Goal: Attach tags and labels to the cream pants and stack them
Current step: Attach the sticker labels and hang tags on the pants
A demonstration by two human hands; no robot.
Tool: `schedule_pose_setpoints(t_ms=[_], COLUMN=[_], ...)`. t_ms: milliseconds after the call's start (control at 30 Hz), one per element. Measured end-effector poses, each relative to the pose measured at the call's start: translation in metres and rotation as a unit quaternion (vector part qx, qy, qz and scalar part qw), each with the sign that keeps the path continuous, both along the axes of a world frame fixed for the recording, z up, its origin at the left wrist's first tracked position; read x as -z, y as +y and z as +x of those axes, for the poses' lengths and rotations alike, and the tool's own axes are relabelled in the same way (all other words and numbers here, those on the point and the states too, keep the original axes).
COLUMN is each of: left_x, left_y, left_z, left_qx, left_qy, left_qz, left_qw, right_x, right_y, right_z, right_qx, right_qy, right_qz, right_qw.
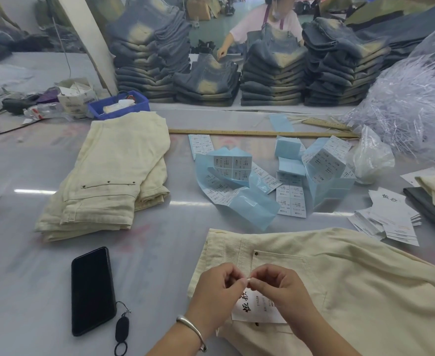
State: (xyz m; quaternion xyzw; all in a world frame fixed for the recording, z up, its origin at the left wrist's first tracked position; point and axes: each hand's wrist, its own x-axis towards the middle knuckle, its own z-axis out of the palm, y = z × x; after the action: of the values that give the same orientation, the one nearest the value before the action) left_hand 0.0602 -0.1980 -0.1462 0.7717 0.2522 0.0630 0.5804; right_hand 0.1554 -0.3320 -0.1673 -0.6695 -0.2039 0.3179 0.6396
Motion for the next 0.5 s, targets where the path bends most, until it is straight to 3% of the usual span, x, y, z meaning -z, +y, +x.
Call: schedule_pose_setpoints(t_ms=[100,167,500], left_x=[0.004,0.006,0.009], left_y=[-0.001,0.0,0.024], left_z=[0.0,0.001,0.008], left_qx=[0.01,0.023,0.061], left_qy=[-0.003,0.001,0.038], left_qz=[0.022,0.017,-0.087], left_qw=[1.0,1.0,0.994], right_x=[-0.004,-0.005,-0.014], right_y=[0.003,0.002,-0.002], right_z=[-0.003,-0.002,0.008], right_qx=[0.012,0.007,-0.058], right_qy=[-0.102,-0.12,-0.04], right_qz=[-0.048,-0.061,-0.052], right_qw=[0.994,0.991,0.996])
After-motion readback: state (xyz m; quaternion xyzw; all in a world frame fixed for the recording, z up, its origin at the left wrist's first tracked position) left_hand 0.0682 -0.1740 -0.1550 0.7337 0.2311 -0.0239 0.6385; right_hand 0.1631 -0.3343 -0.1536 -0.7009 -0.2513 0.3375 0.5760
